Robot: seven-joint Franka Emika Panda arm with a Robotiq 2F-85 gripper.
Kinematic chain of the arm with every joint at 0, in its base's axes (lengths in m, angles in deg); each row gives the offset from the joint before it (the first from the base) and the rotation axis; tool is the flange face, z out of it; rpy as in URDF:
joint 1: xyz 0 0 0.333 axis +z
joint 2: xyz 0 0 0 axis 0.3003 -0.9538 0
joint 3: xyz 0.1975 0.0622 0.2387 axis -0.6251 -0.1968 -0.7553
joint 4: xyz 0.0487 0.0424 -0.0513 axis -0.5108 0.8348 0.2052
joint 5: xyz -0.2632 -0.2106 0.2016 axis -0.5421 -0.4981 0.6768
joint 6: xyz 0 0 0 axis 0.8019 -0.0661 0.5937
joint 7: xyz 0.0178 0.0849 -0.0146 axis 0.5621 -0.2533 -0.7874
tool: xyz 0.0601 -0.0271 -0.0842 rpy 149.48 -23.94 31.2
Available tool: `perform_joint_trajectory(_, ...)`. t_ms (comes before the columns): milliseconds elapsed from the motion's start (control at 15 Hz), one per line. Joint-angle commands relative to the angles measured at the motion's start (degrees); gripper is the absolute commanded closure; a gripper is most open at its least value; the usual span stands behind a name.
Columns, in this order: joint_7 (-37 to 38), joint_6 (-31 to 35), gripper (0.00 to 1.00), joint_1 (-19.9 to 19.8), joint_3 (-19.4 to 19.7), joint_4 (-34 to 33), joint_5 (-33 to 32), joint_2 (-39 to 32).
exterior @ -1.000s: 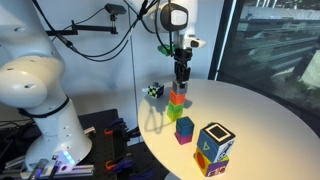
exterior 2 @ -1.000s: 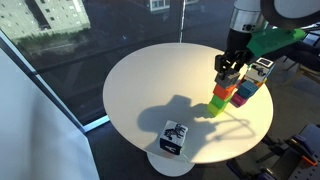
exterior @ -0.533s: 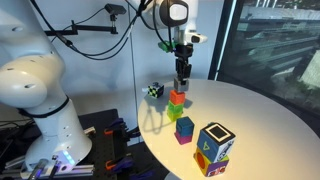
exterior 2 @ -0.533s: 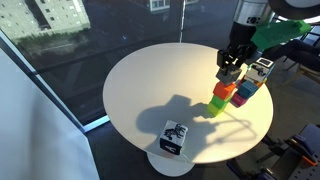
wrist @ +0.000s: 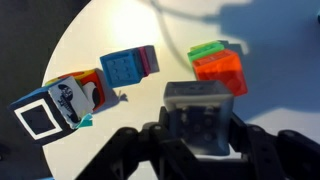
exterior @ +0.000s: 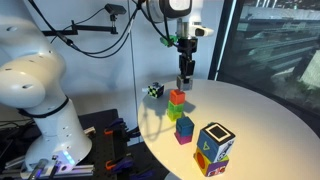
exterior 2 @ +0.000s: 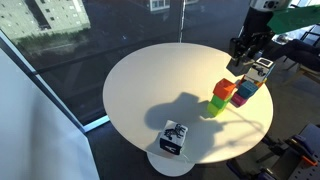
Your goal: Put the gray building block on the blue building block
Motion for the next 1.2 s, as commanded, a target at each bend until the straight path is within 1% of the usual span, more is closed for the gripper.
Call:
perform_joint_trajectory(0, -2.81, -0.87, 0.71, -1.43, 1.65, -0.11, 0.93, 0.64)
perform_joint_trajectory(200, -5.71, -0.19, 0.71, -2.35, 3.03, 0.68, 0.79, 0.44)
perform_joint_trajectory(667, -16.68, 0.72, 0.71, -3.31, 5.46, 3.52, 0.24, 0.74)
perform_joint_trajectory(1133, -21.04, 3.76, 0.71, -4.65, 6.65, 6.13, -2.31, 0.34)
